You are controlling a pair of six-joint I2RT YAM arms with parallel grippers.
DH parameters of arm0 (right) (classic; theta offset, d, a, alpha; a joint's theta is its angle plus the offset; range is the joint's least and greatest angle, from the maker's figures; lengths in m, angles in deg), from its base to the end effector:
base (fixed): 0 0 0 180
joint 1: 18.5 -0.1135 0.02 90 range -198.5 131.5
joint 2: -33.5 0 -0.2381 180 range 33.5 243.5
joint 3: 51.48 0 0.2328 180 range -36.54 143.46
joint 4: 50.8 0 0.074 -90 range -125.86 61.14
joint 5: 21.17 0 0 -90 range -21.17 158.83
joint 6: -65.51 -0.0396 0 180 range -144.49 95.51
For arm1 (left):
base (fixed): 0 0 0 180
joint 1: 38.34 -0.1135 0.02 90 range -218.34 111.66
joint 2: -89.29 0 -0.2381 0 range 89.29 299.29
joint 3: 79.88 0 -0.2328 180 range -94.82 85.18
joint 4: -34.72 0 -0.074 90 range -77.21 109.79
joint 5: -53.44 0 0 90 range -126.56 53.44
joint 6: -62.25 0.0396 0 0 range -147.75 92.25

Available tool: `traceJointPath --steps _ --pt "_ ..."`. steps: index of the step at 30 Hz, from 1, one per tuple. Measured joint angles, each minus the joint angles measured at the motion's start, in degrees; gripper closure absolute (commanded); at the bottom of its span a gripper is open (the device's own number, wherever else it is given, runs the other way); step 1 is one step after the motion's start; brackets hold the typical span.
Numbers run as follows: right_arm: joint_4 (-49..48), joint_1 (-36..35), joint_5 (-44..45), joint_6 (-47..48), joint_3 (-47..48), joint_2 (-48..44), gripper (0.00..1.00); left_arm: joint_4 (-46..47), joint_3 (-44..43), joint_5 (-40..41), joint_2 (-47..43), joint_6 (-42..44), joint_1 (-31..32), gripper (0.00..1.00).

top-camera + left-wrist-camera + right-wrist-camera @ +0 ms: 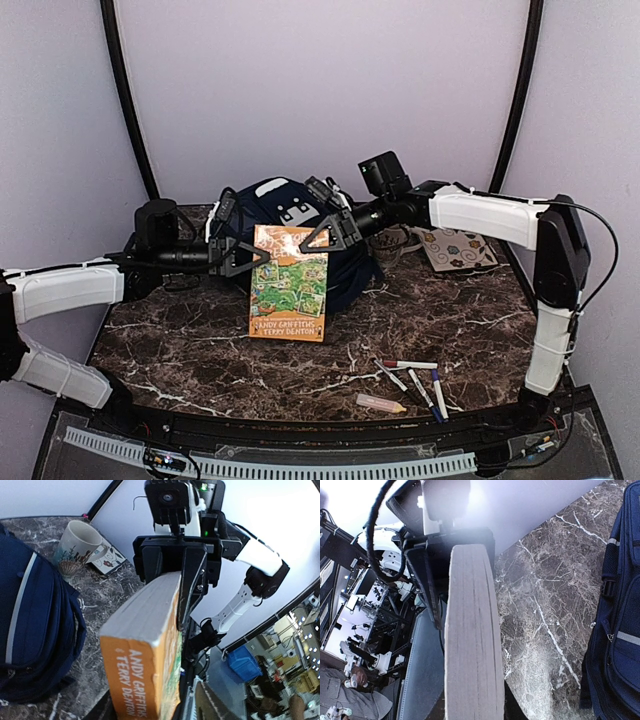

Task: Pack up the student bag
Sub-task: Pass from the left arm to the right, then pass from the right arm to the left

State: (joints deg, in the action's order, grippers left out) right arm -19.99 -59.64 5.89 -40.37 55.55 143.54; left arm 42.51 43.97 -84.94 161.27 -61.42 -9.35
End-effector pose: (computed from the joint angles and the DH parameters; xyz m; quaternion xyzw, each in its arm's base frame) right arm 0.2860 0.2966 0.2737 -0.4044 0.6805 0.5964 0.1331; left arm 0.2215 -0.1566 0.2624 0.2404 0.6990 -0.5753 0.3501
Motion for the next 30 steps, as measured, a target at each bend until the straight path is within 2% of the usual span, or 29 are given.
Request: traceJointPath --steps 3,8,11,15,16,18,20,24,26,30 --pt "2.1 0.0 0.9 2.3 0.0 0.0 1.0 2.0 0.2 -0.2 0.3 -1.0 0.0 0.4" --pt "8.4 0.0 2.4 7.8 1.6 0.0 1.0 4.6 0.2 -0.3 3.6 -2.1 1.4 0.39" --pt "11.7 0.0 2.9 10.4 3.8 0.0 1.0 4.2 -0.2 -0.7 6.4 -1.8 3.6 0.47" --pt "15.7 0.0 3.6 13.3 7.1 0.0 1.0 4.9 -0.9 -2.1 9.1 -2.2 5.0 0.66" --pt "16.2 0.1 3.8 13.8 7.6 0.0 0.96 5.4 -0.9 -2.4 9.3 -2.1 5.0 0.75" --pt "17.0 0.3 4.5 14.5 8.4 0.3 0.85 7.7 -1.0 -3.3 10.0 -3.6 4.9 0.85" --pt "17.6 0.7 4.6 14.6 8.5 0.3 0.65 12.1 -0.8 -4.9 11.2 -5.4 5.0 0.89" --pt "16.6 1.8 4.8 13.9 8.3 0.4 0.44 21.0 0.2 -5.3 15.0 -11.8 5.0 0.94" --pt "14.5 2.1 5.0 12.6 7.3 0.3 0.38 23.9 0.7 -5.0 16.1 -13.9 5.0 0.95" --pt "10.5 3.2 5.6 10.7 3.2 0.0 0.33 27.2 0.9 -4.0 16.4 -16.4 5.1 0.95"
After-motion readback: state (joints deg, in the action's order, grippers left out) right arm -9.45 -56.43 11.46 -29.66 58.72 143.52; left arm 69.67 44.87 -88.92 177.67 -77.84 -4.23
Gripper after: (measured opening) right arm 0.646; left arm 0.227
